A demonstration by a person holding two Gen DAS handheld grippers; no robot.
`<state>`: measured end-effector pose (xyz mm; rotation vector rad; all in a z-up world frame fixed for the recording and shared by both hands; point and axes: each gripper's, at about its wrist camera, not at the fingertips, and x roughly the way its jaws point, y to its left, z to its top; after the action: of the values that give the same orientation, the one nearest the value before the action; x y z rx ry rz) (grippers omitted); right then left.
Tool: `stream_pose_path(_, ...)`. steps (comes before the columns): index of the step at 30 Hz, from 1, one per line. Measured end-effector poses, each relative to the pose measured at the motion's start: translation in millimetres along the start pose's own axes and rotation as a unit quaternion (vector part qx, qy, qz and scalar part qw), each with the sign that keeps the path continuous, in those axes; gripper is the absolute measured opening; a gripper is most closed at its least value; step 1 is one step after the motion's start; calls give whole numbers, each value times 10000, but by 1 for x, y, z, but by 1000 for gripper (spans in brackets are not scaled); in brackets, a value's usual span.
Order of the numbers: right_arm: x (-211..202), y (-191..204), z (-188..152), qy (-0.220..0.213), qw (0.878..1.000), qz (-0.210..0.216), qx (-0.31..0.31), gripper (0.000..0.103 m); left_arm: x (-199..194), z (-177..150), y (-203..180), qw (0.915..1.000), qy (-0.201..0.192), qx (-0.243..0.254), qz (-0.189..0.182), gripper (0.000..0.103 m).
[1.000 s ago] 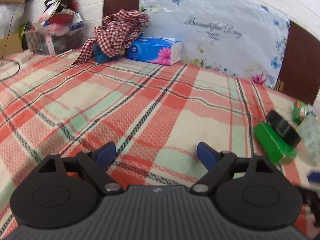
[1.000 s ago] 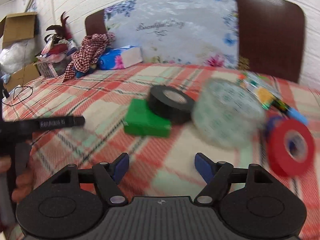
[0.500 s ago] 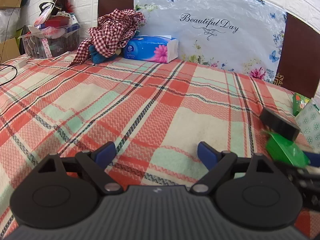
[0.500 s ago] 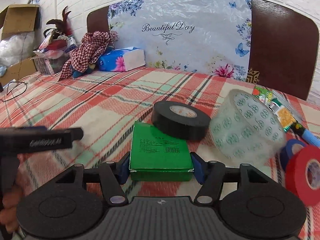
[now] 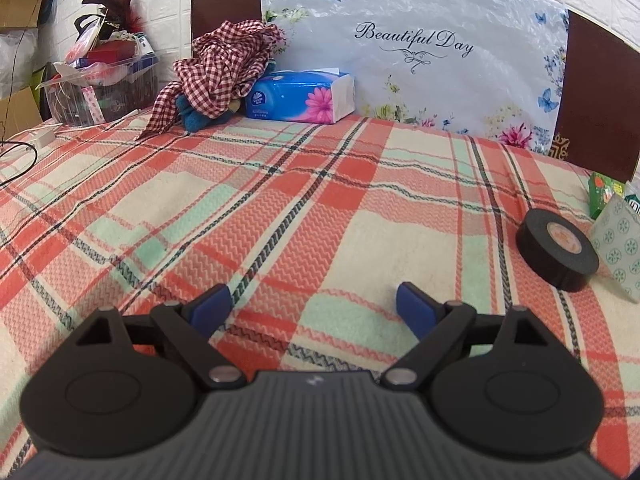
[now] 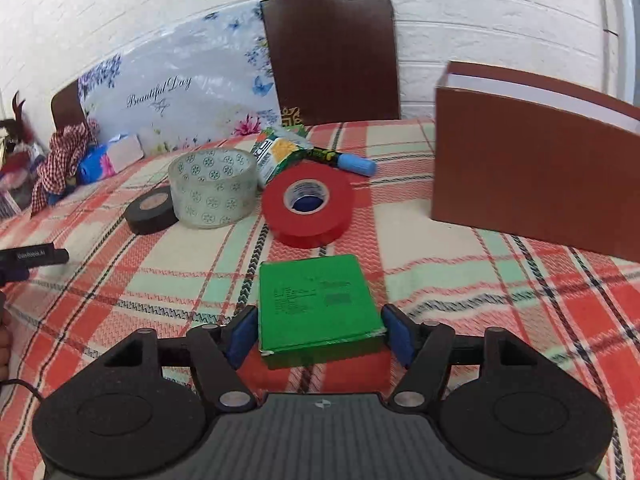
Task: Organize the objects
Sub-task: 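Carry the green box into the brown box and open the right gripper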
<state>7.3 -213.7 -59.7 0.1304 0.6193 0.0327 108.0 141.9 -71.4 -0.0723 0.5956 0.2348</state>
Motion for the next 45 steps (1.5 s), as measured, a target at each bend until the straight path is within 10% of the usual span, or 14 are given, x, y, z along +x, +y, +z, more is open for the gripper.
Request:
stream_pose_path(3, -6, 6, -7, 20, 9994, 6, -331, 86, -1, -1, -3, 9999, 4, 75, 69, 92)
stream_pose_path(17, -26, -26, -13, -115, 9993, 250, 261, 86, -10, 4, -17, 9982, 298, 243, 453, 93)
stream_pose_path(23, -29, -30, -16, -87, 9993, 334, 156, 88, -65, 3, -55, 9813, 972, -401, -1611, 71)
stream_pose_path(30, -15, -16, -3, 131, 9982, 384, -445, 81, -96, 4, -169, 9158, 1743, 267, -3608, 53)
stream_pose_path(38, 4, -2, 4, 134, 9944, 279, -1013, 60, -76, -19, -229, 8982, 2297, 585, -3702, 38)
stream_pose_path(45, -37, -17, 28, -1481, 9827, -167, -1104, 60, -128, 31, -257, 8980, 1154, 1022, -4121, 36)
